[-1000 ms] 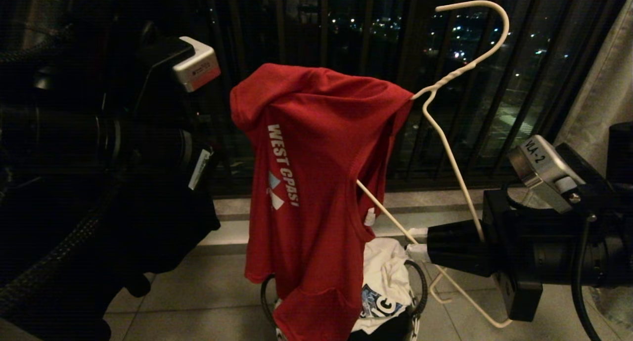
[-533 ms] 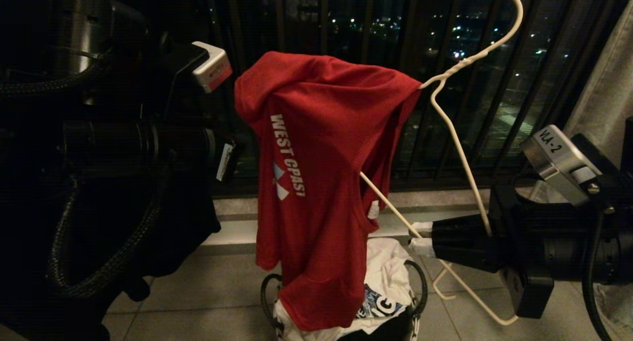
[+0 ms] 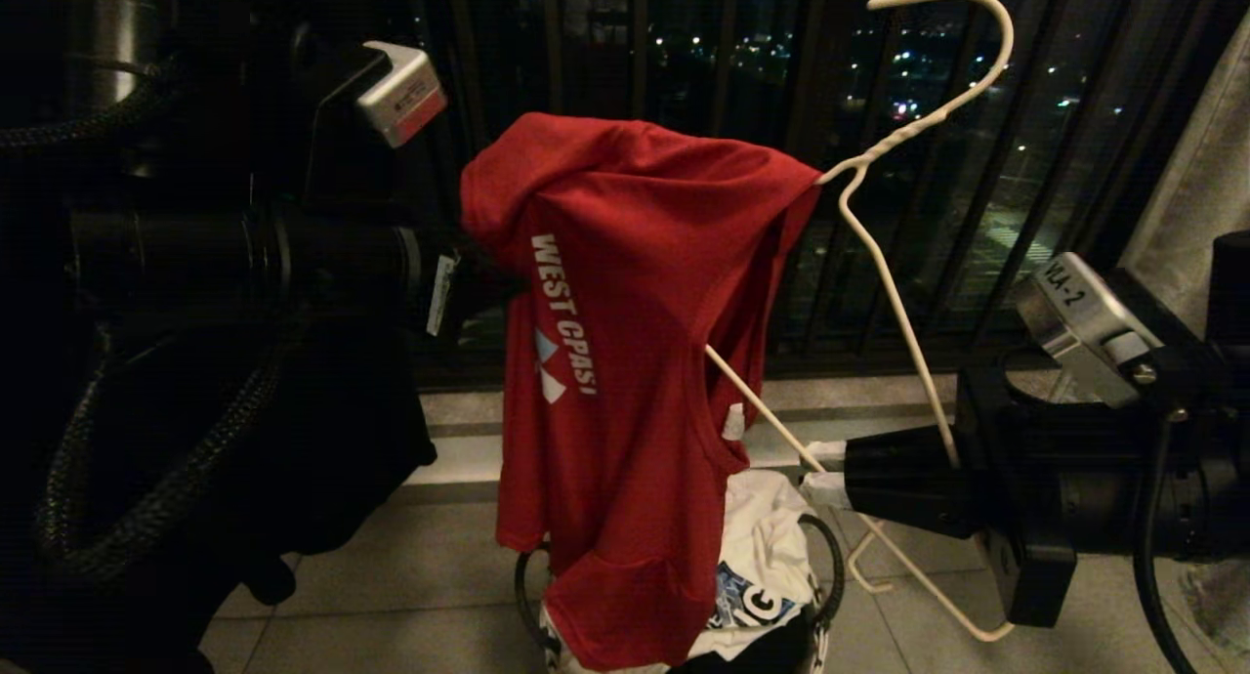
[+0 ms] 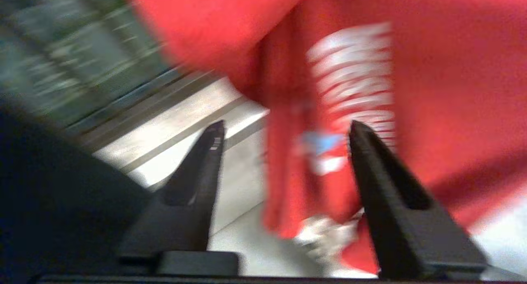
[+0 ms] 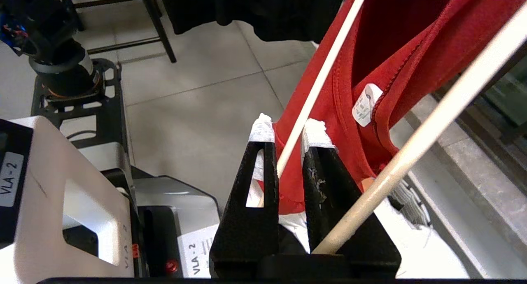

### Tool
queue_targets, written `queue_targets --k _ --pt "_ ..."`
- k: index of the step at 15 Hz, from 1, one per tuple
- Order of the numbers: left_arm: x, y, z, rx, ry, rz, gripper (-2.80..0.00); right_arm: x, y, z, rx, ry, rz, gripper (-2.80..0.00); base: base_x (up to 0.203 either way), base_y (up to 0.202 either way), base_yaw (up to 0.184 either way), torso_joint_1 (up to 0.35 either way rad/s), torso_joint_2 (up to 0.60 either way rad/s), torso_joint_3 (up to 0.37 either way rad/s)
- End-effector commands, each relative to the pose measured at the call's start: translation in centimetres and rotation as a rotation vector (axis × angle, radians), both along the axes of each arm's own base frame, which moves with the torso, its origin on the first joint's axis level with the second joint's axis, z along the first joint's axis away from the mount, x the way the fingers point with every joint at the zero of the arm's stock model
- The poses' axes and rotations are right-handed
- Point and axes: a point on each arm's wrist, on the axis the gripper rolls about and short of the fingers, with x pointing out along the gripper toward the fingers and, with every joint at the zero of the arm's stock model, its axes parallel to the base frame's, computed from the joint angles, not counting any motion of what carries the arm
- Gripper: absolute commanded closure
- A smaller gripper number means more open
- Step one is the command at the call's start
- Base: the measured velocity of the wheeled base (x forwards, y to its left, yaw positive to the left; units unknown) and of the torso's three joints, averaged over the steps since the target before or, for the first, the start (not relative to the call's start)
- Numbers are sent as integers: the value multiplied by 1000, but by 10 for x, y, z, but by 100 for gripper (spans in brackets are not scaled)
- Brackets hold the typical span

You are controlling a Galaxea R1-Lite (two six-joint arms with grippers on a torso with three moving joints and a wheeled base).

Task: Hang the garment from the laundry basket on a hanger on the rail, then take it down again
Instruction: Hang the clothes on the clothes rack

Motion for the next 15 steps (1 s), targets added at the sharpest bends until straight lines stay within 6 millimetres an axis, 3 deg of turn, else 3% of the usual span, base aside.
queue_targets --k 1,8,12,15 --pt "-2 0 5 -32 18 -4 -280 2 1 -1 -2 3 3 0 0 0 0 0 0 0" --pt "24 -5 -30 27 130 37 -280 1 0 5 14 -3 -2 0 0 0 0 0 0 0" --pt "39 -12 -34 -4 88 33 -280 -2 -1 7 20 -11 -2 0 0 0 0 0 0 0" --pt "38 -14 -33 -56 85 -45 -280 -3 -2 8 22 -14 -2 0 0 0 0 0 0 0"
